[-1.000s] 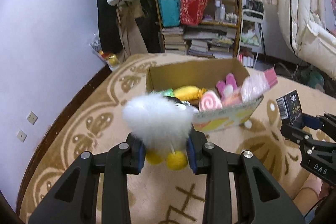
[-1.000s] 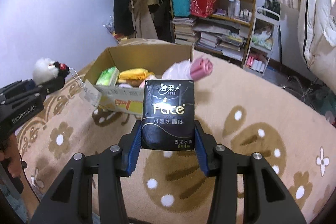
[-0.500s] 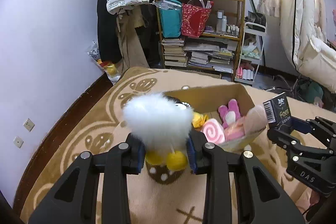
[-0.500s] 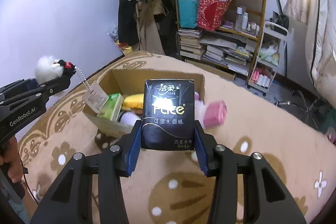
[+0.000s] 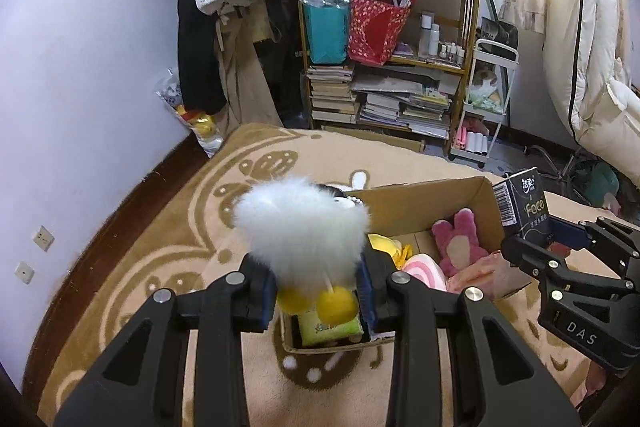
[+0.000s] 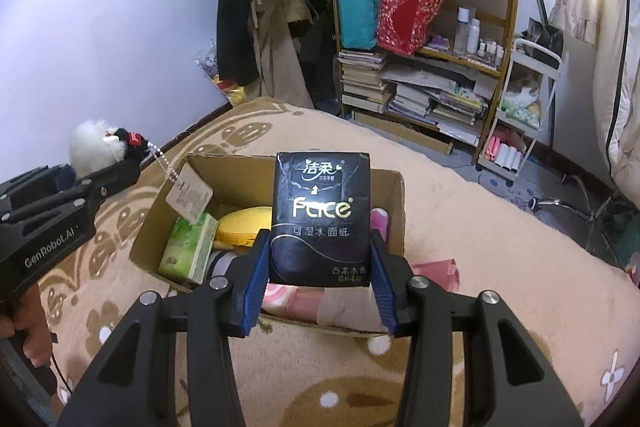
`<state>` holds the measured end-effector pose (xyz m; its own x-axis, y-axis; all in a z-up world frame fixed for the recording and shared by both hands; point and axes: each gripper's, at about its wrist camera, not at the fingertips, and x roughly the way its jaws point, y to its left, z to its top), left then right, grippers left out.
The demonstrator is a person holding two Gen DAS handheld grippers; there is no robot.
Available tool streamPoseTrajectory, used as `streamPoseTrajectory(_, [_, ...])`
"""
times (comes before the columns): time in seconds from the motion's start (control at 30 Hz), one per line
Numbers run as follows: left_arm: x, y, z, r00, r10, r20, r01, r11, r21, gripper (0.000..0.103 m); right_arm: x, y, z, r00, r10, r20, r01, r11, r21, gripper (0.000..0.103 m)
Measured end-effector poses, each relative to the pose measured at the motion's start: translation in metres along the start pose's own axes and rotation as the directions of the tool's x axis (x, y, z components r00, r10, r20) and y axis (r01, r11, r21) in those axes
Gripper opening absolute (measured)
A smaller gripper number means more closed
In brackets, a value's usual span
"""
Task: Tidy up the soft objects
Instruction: 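Lift the Face pack with the right tool while the left tool carries the fluffy toy to the box, then release the Face pack into the box with the right tool while the left tool drops the fluffy toy in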
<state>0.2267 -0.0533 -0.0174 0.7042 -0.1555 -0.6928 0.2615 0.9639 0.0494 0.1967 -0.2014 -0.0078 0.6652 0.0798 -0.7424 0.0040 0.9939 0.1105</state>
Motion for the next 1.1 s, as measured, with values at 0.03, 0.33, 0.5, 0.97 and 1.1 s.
streamPoseTrajectory(0.03, [0.005, 0.001, -0.001, 1.0, -0.014, -0.009, 0.014, 1.0, -0.004, 0.032, 0.003, 0.0, -0.001, 1.0, 0.002, -0.006, -0.002, 1.0, 0.0, 0.049])
streamPoseTrajectory(0.33, [0.04, -0.001, -0.015, 0.994, -0.056, -0.099, 0.053, 0.998, -0.032, 0.032, 0.026, 0.0, -0.012, 0.998, 0.018, -0.06, -0.017, 1.0, 0.007, 0.049])
streamPoseTrajectory(0.5, [0.041, -0.002, -0.018, 0.993, -0.038, -0.116, 0.037, 0.999, -0.014, 0.038, 0.026, 0.0, -0.011, 0.997, 0.02, -0.073, -0.02, 1.0, -0.001, 0.049])
streamPoseTrajectory(0.97, [-0.004, 0.015, -0.022, 0.999, 0.044, -0.031, -0.043, 0.999, 0.02, 0.102, -0.018, -0.007, -0.008, 1.0, -0.008, -0.001, 0.008, 1.0, 0.024, 0.093])
streamPoseTrajectory(1.1, [-0.018, 0.025, -0.023, 0.998, 0.058, -0.015, -0.059, 0.998, -0.033, 0.103, -0.026, -0.003, -0.013, 1.0, 0.005, -0.002, -0.005, 1.0, -0.005, 0.099])
